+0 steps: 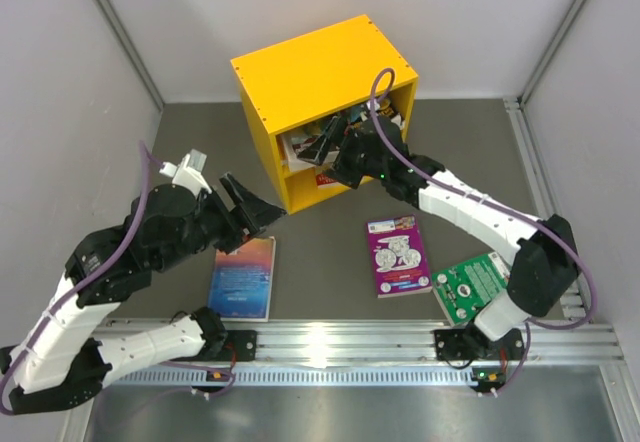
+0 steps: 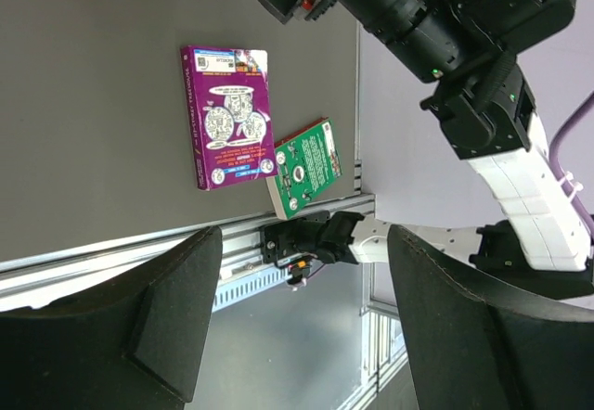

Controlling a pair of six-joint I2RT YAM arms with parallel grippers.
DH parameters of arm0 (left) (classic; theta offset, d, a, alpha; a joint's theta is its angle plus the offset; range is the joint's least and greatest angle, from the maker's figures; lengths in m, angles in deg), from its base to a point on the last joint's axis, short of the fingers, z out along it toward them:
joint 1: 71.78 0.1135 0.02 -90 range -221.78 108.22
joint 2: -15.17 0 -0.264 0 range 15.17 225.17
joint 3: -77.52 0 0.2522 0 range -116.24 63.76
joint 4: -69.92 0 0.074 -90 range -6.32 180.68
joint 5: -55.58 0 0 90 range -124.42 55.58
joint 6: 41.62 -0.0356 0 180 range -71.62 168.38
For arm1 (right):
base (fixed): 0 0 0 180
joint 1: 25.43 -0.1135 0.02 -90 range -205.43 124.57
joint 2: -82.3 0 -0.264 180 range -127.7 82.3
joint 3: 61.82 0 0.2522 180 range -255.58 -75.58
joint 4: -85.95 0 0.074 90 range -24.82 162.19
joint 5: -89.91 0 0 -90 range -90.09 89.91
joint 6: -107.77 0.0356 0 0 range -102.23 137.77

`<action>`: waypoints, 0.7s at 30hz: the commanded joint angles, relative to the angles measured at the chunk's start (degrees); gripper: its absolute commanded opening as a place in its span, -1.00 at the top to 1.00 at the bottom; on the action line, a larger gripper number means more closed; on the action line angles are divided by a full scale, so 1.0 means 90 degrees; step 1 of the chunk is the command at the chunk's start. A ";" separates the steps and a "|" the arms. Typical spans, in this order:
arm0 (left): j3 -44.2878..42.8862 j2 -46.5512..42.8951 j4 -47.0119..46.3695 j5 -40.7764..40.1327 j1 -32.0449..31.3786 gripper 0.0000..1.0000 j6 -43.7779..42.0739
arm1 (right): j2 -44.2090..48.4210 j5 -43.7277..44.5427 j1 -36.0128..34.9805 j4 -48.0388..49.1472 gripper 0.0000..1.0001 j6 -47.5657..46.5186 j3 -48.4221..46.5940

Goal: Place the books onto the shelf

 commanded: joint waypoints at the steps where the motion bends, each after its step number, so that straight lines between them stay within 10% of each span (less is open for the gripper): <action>1: 0.0016 0.0030 -0.0231 0.0031 0.0002 -0.53 0.0009 | 0.0526 -0.0173 -0.0026 -0.0648 -0.99 -0.0750 -0.0232; 18: 0.1420 0.0117 0.2592 -0.1121 0.0012 -0.78 0.1249 | 0.2507 -0.0048 -0.1578 -0.1361 -0.99 -0.1642 0.1574; 21: 0.1626 -0.0048 0.2221 -0.0975 0.0012 -0.78 0.1328 | 0.2938 0.0646 -0.1181 -0.1546 -0.31 -0.1464 0.1761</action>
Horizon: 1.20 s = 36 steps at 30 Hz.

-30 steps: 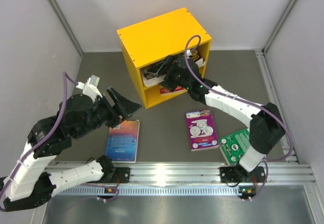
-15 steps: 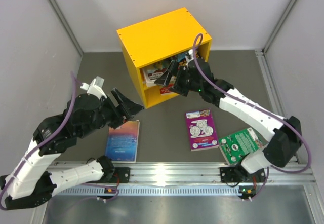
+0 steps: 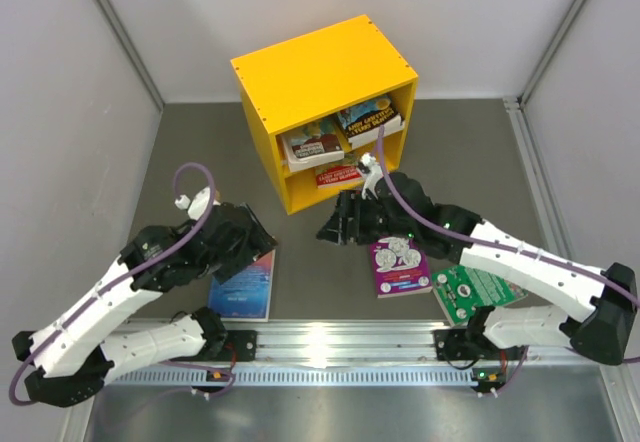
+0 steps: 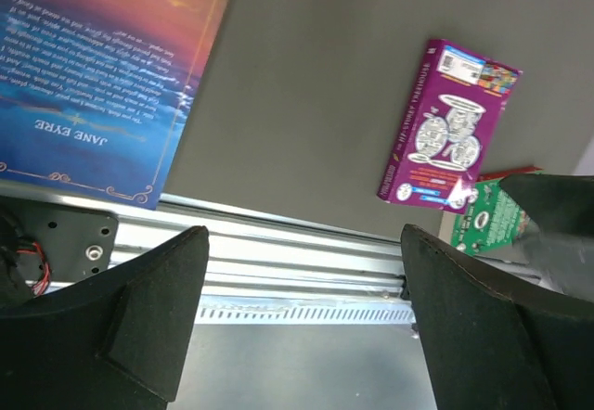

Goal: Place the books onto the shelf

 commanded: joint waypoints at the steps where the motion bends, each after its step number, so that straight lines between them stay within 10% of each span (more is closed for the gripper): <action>1: 0.0138 -0.0230 0.0446 0.0038 0.0009 -0.77 0.0254 | 0.0503 0.0950 0.0475 -0.0291 -0.11 0.0163 -0.0024; 4: 0.0275 -0.0407 0.0258 0.0126 0.0009 -0.75 0.0274 | 0.0299 0.1127 0.1079 -0.0593 0.45 -0.0119 -0.0512; 15: 0.0207 -0.0446 0.0345 0.0429 0.0009 -0.66 0.0352 | -0.0639 0.1352 0.2204 0.0195 0.97 0.1002 -0.0963; 36: 0.0148 -0.1061 0.1088 0.0351 0.0009 -0.64 0.0586 | -0.2280 0.1362 0.2244 0.1046 1.00 0.1999 -0.1753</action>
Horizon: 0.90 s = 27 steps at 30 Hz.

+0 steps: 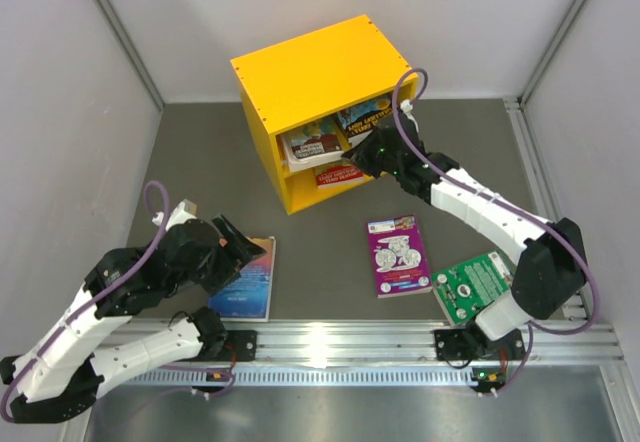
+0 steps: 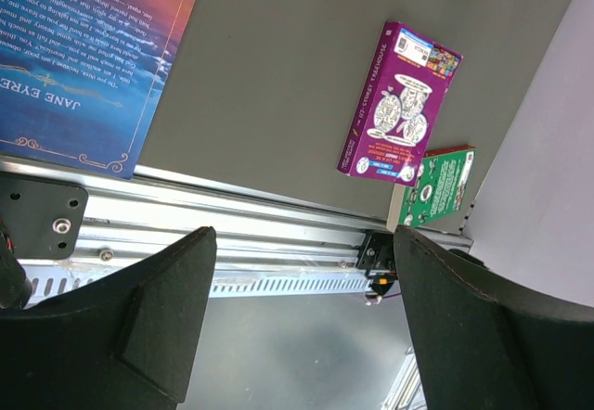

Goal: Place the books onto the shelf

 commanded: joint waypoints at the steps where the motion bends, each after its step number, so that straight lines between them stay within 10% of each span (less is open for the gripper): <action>1: -0.0129 -0.0034 0.0933 -0.0016 0.0009 -0.64 0.0035 | -0.0121 0.0087 0.0070 0.0374 1.00 0.0117 -0.0386; 27: -0.0051 -0.0044 0.1040 -0.0016 0.0009 -0.64 0.0055 | -0.0279 0.0076 -0.0311 0.0551 1.00 0.0069 -0.0573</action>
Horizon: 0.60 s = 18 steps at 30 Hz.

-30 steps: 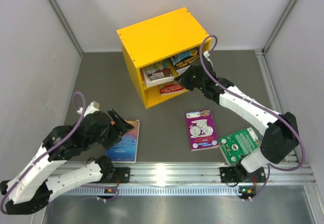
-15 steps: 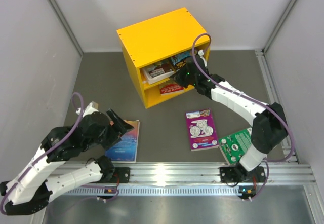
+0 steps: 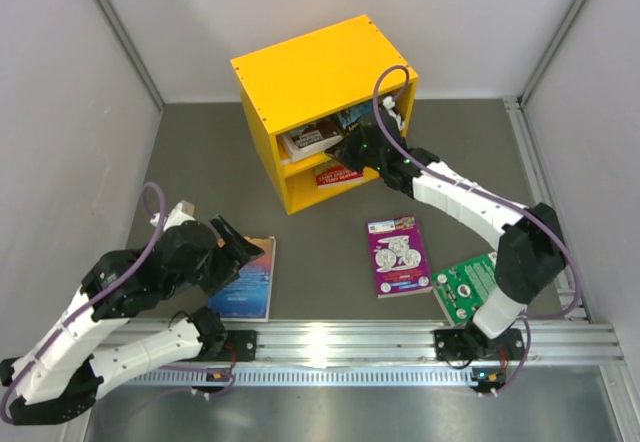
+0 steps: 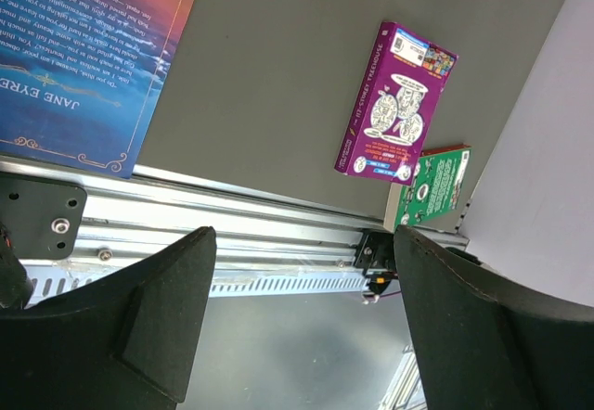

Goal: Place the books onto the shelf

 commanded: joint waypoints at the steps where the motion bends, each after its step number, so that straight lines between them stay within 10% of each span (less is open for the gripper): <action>1: -0.0012 0.0029 0.1018 -0.0002 0.0009 -0.64 0.0074 | 0.0844 0.0273 0.0015 0.0115 1.00 -0.0267 0.0476; 18: 0.0252 0.0088 0.0569 0.0174 0.0009 -0.64 0.0016 | 0.0759 0.0401 0.0669 0.0349 1.00 -0.0219 0.0450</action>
